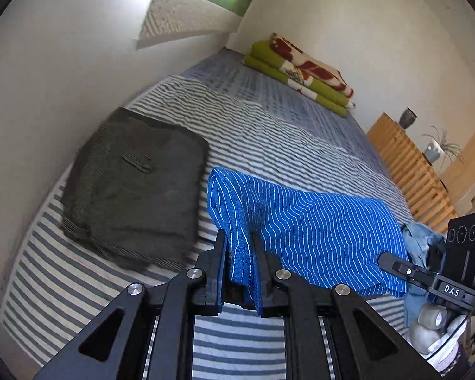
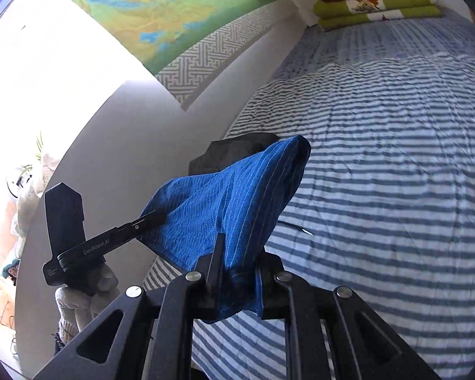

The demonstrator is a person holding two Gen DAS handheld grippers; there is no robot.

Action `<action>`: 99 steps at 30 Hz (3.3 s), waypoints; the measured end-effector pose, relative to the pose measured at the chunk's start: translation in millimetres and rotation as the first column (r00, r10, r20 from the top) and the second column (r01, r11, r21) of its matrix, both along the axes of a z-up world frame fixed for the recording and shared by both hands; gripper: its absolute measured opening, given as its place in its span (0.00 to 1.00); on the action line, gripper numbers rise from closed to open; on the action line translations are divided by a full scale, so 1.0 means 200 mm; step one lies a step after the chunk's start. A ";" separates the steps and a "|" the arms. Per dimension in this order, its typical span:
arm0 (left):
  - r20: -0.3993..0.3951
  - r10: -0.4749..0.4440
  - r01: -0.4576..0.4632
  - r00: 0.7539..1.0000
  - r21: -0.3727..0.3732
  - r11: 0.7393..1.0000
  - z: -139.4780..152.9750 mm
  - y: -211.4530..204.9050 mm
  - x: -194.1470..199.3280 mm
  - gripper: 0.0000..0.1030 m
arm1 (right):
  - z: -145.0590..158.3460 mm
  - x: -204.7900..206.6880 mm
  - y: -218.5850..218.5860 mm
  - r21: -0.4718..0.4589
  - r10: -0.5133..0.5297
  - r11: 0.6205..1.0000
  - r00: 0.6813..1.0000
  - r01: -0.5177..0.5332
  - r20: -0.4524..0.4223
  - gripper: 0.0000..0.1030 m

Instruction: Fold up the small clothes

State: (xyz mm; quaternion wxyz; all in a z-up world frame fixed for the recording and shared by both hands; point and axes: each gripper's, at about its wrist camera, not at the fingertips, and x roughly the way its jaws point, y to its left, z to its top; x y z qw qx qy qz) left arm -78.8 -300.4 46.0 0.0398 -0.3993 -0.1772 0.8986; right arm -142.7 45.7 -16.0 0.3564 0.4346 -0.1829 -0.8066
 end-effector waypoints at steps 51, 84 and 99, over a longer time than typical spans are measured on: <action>-0.135 0.002 -0.031 0.991 -0.212 0.977 0.21 1.01 1.08 0.75 | 0.09 0.85 0.36 0.310 -0.029 0.945 0.972 0.103 -0.235 0.50; -0.122 0.011 -0.044 0.992 -0.267 0.963 0.14 1.38 1.65 0.99 | 0.07 1.44 0.76 0.300 -0.186 0.909 0.927 0.288 -0.326 0.69; -0.110 0.011 -0.042 0.994 -0.280 0.959 0.09 1.36 1.58 0.99 | 0.05 1.42 0.72 0.334 -0.182 0.894 0.923 0.299 -0.340 0.69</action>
